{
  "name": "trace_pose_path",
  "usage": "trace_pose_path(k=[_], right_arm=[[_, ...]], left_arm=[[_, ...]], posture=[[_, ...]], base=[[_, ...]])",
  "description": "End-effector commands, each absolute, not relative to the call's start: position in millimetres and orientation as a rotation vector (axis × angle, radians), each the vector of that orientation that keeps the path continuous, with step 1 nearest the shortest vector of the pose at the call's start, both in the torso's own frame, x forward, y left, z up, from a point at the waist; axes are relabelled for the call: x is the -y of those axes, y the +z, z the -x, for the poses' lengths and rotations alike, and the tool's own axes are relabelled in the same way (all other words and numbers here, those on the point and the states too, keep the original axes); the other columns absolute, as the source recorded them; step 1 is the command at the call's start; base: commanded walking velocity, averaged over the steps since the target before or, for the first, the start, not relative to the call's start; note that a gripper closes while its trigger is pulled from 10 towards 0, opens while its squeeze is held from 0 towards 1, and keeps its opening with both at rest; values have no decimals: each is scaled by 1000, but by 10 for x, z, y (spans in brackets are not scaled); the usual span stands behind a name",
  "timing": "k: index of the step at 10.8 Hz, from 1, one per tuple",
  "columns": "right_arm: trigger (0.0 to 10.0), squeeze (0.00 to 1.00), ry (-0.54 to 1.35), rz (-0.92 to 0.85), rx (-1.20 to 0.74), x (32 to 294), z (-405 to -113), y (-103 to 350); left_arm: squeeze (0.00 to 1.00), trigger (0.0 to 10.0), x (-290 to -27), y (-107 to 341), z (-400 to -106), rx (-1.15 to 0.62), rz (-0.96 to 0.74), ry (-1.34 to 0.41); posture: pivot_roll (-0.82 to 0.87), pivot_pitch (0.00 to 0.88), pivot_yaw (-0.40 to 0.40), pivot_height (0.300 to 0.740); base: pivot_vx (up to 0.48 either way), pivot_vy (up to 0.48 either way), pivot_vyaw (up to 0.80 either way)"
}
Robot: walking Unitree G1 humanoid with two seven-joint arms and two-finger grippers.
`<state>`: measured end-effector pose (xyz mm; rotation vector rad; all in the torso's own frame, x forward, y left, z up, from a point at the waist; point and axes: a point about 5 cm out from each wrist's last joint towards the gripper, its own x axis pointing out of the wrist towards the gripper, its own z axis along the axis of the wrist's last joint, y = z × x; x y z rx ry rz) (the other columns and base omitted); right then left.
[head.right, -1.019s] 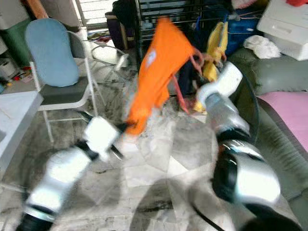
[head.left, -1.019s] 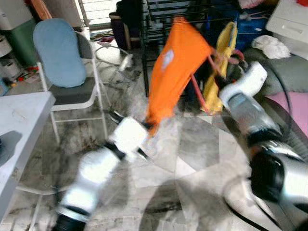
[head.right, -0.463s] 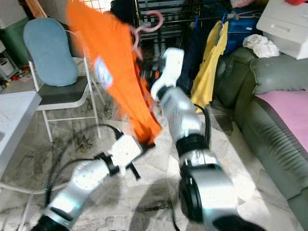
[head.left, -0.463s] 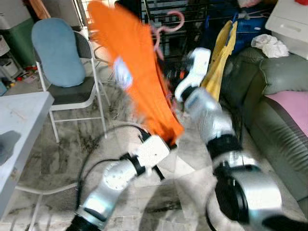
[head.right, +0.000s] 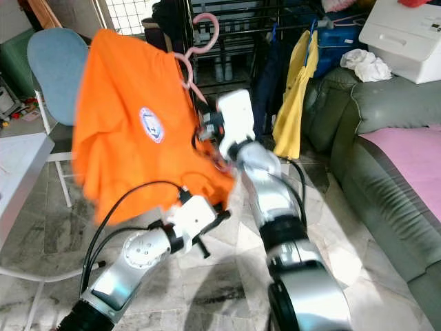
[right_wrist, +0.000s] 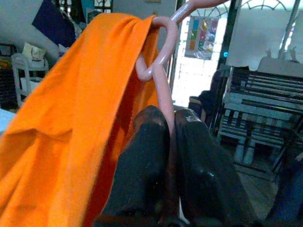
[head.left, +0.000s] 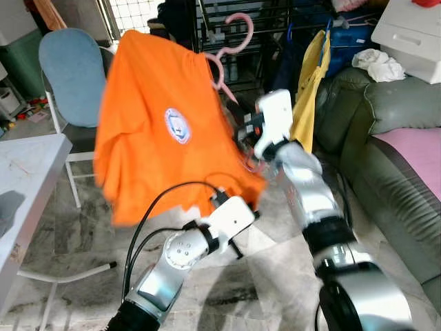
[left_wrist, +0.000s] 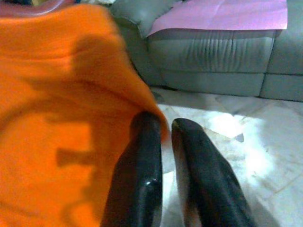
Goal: Hang hanger
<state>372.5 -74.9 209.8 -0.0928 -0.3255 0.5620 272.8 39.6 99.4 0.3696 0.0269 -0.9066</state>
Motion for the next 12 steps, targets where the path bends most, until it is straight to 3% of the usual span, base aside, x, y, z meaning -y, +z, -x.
trace_pose_path(k=[1, 8, 12], right_arm=[[10000, 0, 559, 71, 408, 747, -3688, 2232], [10000, 0, 618, 121, 384, 939, -3432, 1799], [10000, 0, 697, 258, 319, 1382, -3356, 1658]], left_arm=[[1000, 10000, -449, 958, -2739, -42, -349, -882], [1000, 10000, -564, 995, -2643, -7, -288, -855], [1000, 10000, -1064, 1407, -2791, 126, -305, -681]], posture=[[-24, 45, 40, 740], [-7, 76, 31, 740], [-5, 68, 35, 740]], base=[[0, 0, 0], [0, 0, 0], [0, 0, 0]])
